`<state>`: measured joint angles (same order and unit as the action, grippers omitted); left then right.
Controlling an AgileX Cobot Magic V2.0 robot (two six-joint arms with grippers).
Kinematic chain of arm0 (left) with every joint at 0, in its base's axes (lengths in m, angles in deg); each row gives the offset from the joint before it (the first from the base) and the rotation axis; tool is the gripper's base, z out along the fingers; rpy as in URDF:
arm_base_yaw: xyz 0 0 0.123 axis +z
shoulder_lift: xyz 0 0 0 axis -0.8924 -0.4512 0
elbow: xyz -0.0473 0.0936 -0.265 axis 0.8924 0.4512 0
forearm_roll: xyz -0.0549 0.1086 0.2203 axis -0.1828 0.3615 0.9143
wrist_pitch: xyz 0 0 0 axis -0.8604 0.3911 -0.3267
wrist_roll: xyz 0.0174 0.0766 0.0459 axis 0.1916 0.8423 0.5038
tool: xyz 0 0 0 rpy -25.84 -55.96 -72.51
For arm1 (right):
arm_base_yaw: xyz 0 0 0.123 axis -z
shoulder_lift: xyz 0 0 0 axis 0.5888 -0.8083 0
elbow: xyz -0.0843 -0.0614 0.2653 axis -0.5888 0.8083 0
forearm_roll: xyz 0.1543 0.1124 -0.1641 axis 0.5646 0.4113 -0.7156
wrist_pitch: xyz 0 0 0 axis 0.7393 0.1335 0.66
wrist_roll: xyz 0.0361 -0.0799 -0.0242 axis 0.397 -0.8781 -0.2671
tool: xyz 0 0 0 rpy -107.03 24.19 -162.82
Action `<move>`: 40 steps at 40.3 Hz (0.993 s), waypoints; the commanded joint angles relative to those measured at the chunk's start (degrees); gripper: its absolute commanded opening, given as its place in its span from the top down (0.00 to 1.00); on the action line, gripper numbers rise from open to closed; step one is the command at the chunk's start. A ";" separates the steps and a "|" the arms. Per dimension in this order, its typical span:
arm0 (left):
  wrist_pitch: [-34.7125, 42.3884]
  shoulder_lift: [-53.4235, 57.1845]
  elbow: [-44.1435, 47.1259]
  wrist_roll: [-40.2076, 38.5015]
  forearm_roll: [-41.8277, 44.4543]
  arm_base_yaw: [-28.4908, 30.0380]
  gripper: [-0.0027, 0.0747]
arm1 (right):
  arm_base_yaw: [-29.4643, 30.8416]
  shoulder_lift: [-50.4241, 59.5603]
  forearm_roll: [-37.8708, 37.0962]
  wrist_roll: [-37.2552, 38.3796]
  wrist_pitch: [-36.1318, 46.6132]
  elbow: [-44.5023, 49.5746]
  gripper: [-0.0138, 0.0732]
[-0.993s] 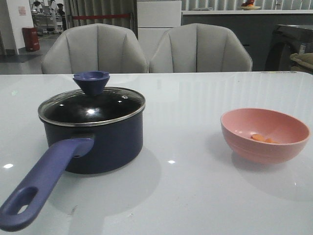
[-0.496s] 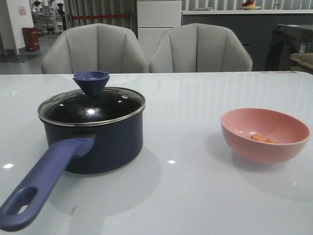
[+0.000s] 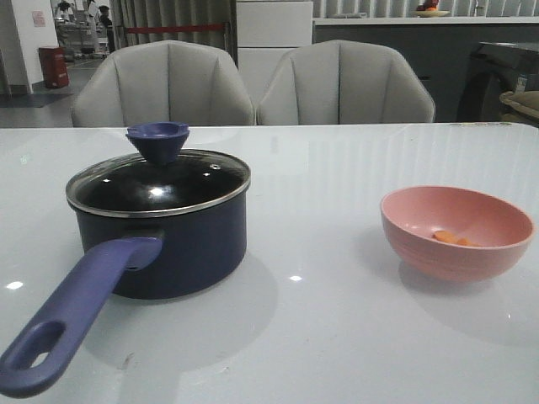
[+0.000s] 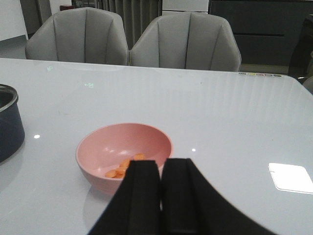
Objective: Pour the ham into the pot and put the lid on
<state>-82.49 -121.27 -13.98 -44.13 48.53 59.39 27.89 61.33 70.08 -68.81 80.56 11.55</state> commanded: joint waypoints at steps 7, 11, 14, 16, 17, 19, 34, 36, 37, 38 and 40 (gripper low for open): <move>-5.57 -14.56 -11.73 -0.66 -3.08 -6.69 0.05 | 0.38 1.07 -0.56 -0.15 4.33 0.59 0.67; -6.54 -19.99 -15.49 -2.59 -3.08 -10.07 0.05 | 0.38 1.07 -0.56 -0.15 4.33 0.59 0.67; -6.65 -24.01 -17.85 -4.24 -3.08 -12.49 0.05 | 0.38 1.07 -0.56 -0.15 4.33 0.59 0.67; -6.95 -26.83 -19.74 -4.95 -3.08 -14.00 0.05 | 0.38 1.07 -0.56 -0.15 4.33 0.59 0.67; -7.28 -27.91 -20.75 -4.97 -3.08 -14.53 0.05 | 0.38 1.07 -0.56 -0.15 4.33 0.59 0.67; -7.92 -30.36 -22.49 -5.59 -3.08 -15.70 0.05 | 0.38 1.07 -0.56 -0.15 4.33 0.59 0.67; -17.08 -46.94 -40.96 -8.80 -2.98 -19.67 0.11 | 0.31 1.07 -0.56 -0.15 4.35 0.59 0.67; -18.49 -48.72 -43.22 -9.98 -2.98 -19.67 0.11 | 0.31 1.07 -0.56 -0.15 4.35 0.59 0.67; -19.09 -49.68 -44.44 -10.42 -2.98 -19.67 0.11 | 0.31 1.07 -0.56 -0.15 4.35 0.59 0.67; -19.95 -50.63 -45.31 -10.63 -2.98 -19.67 0.11 | 0.31 1.07 -0.56 -0.15 4.35 0.59 0.67; -21.47 -52.20 -47.15 -11.48 -2.98 -19.95 0.11 | 0.31 1.07 -0.56 -0.15 4.35 0.59 0.67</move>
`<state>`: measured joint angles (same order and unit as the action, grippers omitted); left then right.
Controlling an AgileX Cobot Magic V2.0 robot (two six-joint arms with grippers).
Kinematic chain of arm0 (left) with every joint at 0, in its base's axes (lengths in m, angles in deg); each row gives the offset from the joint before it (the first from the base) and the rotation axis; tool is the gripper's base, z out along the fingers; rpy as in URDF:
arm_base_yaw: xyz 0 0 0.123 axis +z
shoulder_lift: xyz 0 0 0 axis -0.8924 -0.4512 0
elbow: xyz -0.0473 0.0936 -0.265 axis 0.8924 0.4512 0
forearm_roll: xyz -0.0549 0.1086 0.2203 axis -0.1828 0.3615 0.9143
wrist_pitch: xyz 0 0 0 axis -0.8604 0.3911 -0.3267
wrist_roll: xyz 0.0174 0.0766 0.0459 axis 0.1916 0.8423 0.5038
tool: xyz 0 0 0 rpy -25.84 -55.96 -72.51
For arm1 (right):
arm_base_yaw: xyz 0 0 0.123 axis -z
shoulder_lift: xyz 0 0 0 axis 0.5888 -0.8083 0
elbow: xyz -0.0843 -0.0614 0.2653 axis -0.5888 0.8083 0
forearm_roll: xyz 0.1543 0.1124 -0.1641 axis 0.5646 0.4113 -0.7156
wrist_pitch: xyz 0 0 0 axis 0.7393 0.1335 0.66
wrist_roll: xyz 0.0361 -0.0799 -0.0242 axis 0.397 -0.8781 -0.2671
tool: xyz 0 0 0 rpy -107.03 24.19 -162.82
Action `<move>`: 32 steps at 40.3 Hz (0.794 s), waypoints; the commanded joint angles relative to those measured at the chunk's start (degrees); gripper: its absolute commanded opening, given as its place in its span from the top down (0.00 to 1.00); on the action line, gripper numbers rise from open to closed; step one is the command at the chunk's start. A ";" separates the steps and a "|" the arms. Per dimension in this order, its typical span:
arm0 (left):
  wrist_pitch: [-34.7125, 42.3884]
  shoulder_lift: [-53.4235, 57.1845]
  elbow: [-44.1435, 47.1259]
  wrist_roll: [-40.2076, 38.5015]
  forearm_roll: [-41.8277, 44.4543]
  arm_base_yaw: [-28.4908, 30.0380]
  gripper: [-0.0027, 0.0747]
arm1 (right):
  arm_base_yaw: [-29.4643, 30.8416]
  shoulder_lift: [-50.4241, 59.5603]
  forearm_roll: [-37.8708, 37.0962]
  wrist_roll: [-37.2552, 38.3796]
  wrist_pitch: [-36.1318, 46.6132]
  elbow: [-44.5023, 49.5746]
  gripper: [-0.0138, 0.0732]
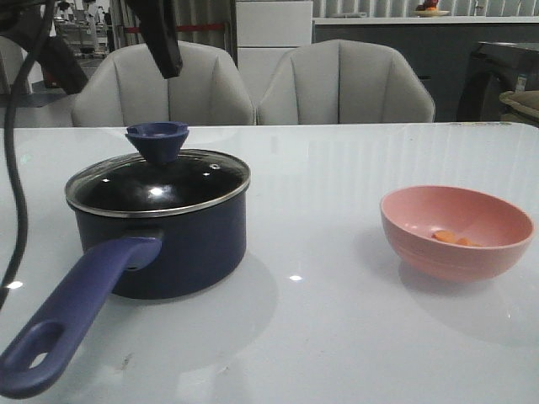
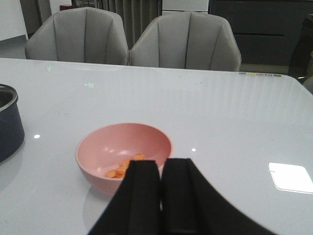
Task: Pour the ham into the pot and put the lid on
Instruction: 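Lower the left gripper onto the purple knob of the glass lid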
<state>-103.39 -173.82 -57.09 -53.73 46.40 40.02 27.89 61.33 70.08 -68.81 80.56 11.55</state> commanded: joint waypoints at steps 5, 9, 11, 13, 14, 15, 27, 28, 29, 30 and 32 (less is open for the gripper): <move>-2.15 -2.81 -7.31 -3.43 -0.70 -1.63 0.11 | 0.31 1.07 -0.56 -0.15 4.35 0.59 0.67; -3.81 -5.22 -9.58 -5.16 0.20 -2.44 0.11 | 0.31 1.07 -0.56 -0.15 4.35 0.59 0.67; -4.50 -6.39 -10.67 -5.75 0.20 -2.70 0.11 | 0.31 1.07 -0.56 -0.15 4.35 0.59 0.67; -5.46 -7.48 -11.77 -5.73 0.31 -3.13 0.11 | 0.31 1.07 -0.56 -0.15 4.35 0.59 0.67; -5.84 -8.04 -12.25 -6.09 0.33 -3.28 0.11 | 0.31 1.07 -0.56 -0.15 4.35 0.59 0.67; -6.47 -8.52 -12.81 -6.62 0.73 -3.28 0.11 | 0.31 1.07 -0.56 -0.15 4.35 0.59 0.67; -8.55 -10.81 -13.81 -11.80 3.71 -3.98 0.11 | 0.21 1.11 -0.56 -0.15 4.31 0.59 0.67; -8.45 -10.81 -13.81 -12.22 3.71 -3.98 0.11 | 0.21 1.11 -0.56 -0.15 4.31 0.59 0.67; -8.18 -10.81 -13.81 -12.73 3.71 -3.98 0.11 | 0.21 1.11 -0.56 -0.15 4.31 0.59 0.67; -8.02 -10.81 -13.81 -12.85 3.71 -3.98 0.11 | 0.21 1.11 -0.56 -0.15 4.31 0.59 0.67; -7.76 -10.97 -13.81 -13.09 3.71 -3.98 0.11 | 0.21 1.11 -0.56 -0.15 4.31 0.59 0.67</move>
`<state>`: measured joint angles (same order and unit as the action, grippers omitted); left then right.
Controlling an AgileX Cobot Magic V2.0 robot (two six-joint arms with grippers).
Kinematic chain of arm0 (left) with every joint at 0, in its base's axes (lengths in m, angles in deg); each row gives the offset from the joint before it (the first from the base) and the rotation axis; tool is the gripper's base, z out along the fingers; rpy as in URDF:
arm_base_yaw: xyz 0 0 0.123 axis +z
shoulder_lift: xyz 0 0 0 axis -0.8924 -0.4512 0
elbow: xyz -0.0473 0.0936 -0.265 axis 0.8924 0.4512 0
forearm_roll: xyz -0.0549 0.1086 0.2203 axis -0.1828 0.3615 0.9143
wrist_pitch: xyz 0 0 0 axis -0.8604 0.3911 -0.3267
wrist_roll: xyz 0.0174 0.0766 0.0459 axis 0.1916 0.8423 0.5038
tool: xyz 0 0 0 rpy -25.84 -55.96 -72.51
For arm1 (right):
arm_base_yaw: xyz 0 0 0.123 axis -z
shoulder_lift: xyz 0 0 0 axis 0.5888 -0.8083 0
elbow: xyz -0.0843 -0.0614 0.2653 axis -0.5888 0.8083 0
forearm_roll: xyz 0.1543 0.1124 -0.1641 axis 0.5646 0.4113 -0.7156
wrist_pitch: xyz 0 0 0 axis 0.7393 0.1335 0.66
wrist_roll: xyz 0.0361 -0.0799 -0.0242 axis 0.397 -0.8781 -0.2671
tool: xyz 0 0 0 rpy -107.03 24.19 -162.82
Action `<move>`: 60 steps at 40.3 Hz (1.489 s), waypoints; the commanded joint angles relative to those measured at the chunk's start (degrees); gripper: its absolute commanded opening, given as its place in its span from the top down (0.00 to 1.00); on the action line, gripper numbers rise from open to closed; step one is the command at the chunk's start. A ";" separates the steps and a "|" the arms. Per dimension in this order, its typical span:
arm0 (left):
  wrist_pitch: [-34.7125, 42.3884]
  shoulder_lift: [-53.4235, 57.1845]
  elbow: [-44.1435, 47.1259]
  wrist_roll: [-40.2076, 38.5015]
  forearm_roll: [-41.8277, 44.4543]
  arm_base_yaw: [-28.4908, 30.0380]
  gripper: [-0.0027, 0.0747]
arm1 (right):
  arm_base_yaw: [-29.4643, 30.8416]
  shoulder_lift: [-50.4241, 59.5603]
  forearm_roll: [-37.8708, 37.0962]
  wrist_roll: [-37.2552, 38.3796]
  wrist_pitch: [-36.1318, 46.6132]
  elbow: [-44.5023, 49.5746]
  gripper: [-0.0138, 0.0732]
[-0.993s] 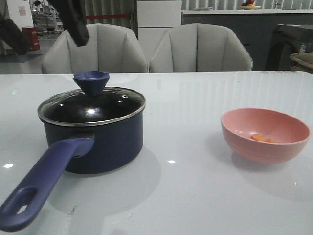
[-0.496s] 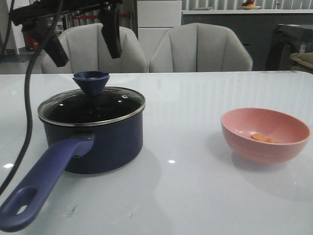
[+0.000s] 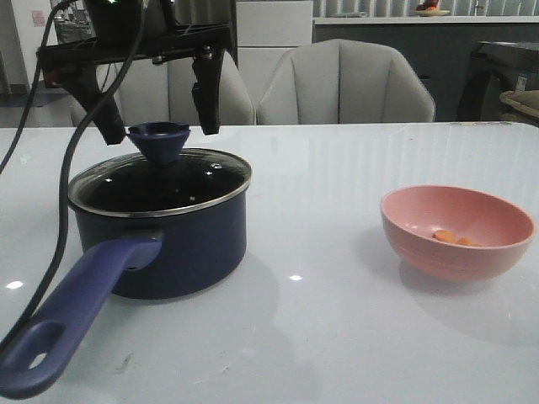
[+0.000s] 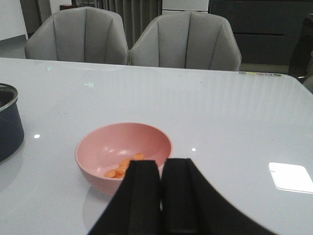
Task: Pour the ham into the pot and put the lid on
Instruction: 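Lower the left gripper onto the purple knob of the glass lid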
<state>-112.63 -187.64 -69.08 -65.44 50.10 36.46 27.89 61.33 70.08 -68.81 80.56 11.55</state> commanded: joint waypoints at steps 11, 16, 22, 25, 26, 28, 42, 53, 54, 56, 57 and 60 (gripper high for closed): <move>-0.23 0.25 -1.82 -2.64 -0.48 -0.42 0.11 | 0.21 1.11 -0.56 -0.15 4.31 0.59 0.67; -1.64 -0.93 -1.82 -2.64 -0.61 -0.42 0.11 | 0.21 1.11 -0.56 -0.15 4.31 0.59 0.67; -1.78 -1.30 -1.82 -2.64 -0.71 -0.42 0.12 | 0.21 1.11 -0.56 -0.15 4.31 0.59 0.67; -1.78 -1.42 -1.82 -2.64 -0.71 -0.42 0.16 | 0.21 1.11 -0.56 -0.15 4.31 0.59 0.67; -1.78 -1.42 -1.82 -2.64 -0.71 -0.42 0.17 | 0.21 1.11 -0.56 -0.15 4.31 0.59 0.67; -1.78 -1.42 -1.82 -2.64 -0.71 -0.42 0.20 | 0.21 1.11 -0.56 -0.15 4.31 0.59 0.67; -1.68 -1.50 -1.82 -2.64 -0.72 -0.42 0.57 | 0.21 1.11 -0.56 -0.15 4.31 0.59 0.67; -1.68 -1.50 -1.82 -2.64 -1.37 -0.42 0.75 | 0.21 1.11 -0.56 -0.15 4.31 0.59 0.67; -1.68 -1.50 -1.82 -2.64 -1.37 -0.42 0.76 | 0.21 1.11 -0.56 -0.15 4.31 0.59 0.67; -1.68 -1.50 -1.82 -2.64 -1.37 -0.42 0.78 | 0.21 1.11 -0.56 -0.15 4.31 0.59 0.67; -1.68 -1.50 -1.82 -2.64 -1.37 -0.42 0.79 | 0.21 1.11 -0.56 -0.15 4.31 0.59 0.67; -1.55 -1.50 -1.82 -2.64 -1.37 -0.42 0.81 | 0.21 1.11 -0.56 -0.15 4.31 0.59 0.67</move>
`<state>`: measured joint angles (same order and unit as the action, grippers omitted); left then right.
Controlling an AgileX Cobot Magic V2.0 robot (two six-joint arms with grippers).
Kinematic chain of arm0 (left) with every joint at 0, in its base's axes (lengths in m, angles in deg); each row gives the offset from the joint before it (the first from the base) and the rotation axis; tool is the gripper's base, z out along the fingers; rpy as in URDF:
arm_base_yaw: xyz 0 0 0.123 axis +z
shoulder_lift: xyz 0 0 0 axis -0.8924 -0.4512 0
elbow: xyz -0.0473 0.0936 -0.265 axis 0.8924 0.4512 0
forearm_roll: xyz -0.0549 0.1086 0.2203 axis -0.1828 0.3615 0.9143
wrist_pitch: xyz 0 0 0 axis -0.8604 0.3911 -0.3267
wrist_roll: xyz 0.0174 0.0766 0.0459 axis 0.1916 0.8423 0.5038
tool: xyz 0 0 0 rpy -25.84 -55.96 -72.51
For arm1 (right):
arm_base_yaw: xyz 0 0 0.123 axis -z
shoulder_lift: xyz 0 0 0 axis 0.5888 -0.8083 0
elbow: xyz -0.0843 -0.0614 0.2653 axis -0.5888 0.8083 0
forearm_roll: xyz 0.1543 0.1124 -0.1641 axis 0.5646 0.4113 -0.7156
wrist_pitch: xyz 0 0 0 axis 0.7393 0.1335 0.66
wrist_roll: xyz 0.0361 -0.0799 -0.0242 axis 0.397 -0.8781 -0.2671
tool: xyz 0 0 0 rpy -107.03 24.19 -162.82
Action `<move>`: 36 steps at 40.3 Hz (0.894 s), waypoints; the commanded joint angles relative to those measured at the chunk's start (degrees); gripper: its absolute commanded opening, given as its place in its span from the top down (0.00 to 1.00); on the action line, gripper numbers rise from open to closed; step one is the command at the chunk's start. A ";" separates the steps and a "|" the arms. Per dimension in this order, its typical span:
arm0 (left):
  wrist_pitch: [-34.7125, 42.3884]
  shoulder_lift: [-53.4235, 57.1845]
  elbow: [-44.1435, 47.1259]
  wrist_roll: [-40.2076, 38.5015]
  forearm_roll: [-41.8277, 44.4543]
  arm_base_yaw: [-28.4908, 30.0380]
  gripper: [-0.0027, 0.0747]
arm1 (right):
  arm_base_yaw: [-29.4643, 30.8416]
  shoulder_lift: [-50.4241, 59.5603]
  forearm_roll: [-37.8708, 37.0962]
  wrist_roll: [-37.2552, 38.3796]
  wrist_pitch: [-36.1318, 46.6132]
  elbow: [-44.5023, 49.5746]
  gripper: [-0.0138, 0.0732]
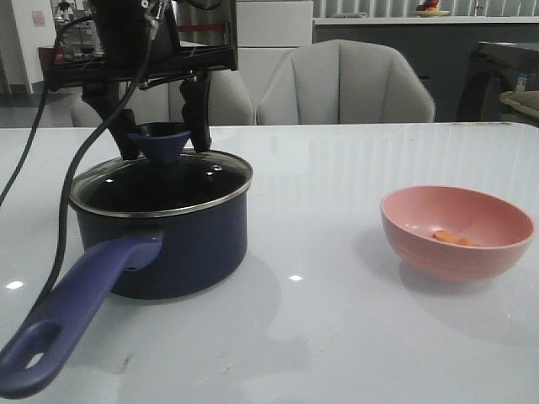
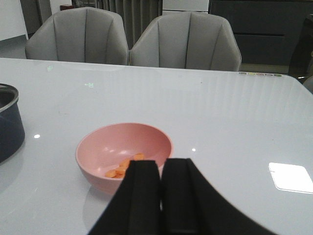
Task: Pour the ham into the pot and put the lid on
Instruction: 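Lower the left gripper onto the purple knob of the glass lid, then lift the lid off the saucepan and move it beside the pot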
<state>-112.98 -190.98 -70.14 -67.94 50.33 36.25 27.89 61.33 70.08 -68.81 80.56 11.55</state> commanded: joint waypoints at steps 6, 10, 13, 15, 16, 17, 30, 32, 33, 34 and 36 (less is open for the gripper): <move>-0.25 2.59 -0.76 -0.14 -1.60 -0.21 0.82 | 0.21 1.11 -0.56 -0.15 4.31 0.59 0.67; -0.13 3.28 -0.76 -0.14 -1.50 -0.21 0.82 | 0.21 1.11 -0.56 -0.15 4.31 0.59 0.67; -0.13 3.80 -0.76 -0.14 -0.88 -0.21 0.82 | 0.21 1.11 -0.56 -0.15 4.31 0.59 0.67; -0.13 4.12 -0.76 -0.14 -0.68 -0.21 0.82 | 0.21 1.11 -0.56 -0.15 4.31 0.59 0.67; -0.13 4.34 -0.76 -0.14 -0.68 -0.21 0.82 | 0.21 1.11 -0.56 -0.15 4.31 0.59 0.67; -0.13 4.51 -0.76 -0.14 -0.68 -0.21 0.82 | 0.21 1.11 -0.56 -0.15 4.31 0.59 0.67; 1.20 8.15 -0.76 -0.14 0.93 -0.21 0.82 | 0.21 1.11 -0.56 -0.15 4.31 0.59 0.67; 1.68 8.83 -0.76 -0.14 1.16 -0.21 0.82 | 0.21 1.11 -0.56 -0.15 4.31 0.59 0.67; 1.97 9.16 -0.76 -0.14 1.42 -0.21 0.82 | 0.21 1.11 -0.56 -0.15 4.31 0.59 0.67; 2.13 9.44 -0.76 -0.14 1.59 -0.21 0.82 | 0.21 1.11 -0.56 -0.15 4.31 0.59 0.67; 2.42 10.02 -0.76 -0.14 2.66 -0.21 0.82 | 0.21 1.11 -0.56 -0.15 4.31 0.59 0.67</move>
<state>-112.93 -185.88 -69.43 -67.94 51.87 36.25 27.89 61.33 70.08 -68.81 80.56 11.55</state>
